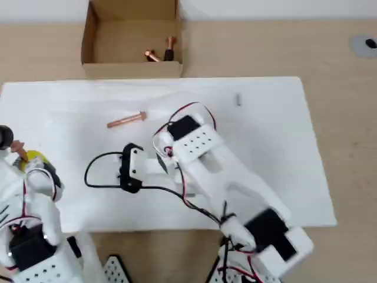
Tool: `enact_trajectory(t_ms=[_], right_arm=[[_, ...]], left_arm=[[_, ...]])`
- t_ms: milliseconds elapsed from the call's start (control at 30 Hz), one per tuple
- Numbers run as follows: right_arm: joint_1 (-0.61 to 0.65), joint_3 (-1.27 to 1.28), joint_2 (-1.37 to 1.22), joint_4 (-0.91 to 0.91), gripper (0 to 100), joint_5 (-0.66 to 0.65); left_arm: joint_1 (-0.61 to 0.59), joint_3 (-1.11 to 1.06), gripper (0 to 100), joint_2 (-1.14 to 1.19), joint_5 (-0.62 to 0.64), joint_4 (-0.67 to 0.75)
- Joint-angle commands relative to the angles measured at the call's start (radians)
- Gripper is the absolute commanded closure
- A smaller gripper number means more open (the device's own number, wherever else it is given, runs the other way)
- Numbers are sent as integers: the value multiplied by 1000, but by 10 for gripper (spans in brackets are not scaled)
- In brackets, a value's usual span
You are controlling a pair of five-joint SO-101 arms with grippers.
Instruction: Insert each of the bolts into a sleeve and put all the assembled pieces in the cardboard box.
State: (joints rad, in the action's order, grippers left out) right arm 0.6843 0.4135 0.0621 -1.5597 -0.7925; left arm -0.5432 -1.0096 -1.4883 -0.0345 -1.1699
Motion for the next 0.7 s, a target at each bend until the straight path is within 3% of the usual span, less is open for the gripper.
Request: enact_trajectory(t_ms=[0, 667], right_arm=[[-33, -2, -22, 29, 571, 11], [-71, -2, -102, 120, 571, -11]], left_arm=[[-9, 60, 992, -13, -6, 2], [-9, 57, 991, -13, -6, 0]])
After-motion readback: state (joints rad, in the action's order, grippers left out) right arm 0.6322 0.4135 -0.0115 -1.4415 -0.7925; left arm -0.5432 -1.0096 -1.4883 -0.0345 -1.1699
